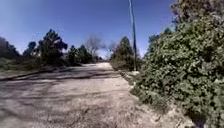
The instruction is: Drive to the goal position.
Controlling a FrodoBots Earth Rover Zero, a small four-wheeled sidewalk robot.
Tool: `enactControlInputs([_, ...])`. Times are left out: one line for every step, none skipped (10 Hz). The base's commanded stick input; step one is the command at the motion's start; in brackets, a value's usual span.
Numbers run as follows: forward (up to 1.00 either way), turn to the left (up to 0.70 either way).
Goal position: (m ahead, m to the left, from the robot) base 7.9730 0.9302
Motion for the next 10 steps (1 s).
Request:
enactControlInputs([1.00, 0.00])
enactControlInputs([1.00, 0.00])
enactControlInputs([1.00, 0.00])
enactControlInputs([1.00, 0.40])
enactControlInputs([1.00, 0.40])
enactControlInputs([1.00, 0.40])
enactControlInputs([1.00, 0.40])
enactControlInputs([1.00, 0.19])
enactControlInputs([1.00, 0.00])
enactControlInputs([1.00, 0.00])
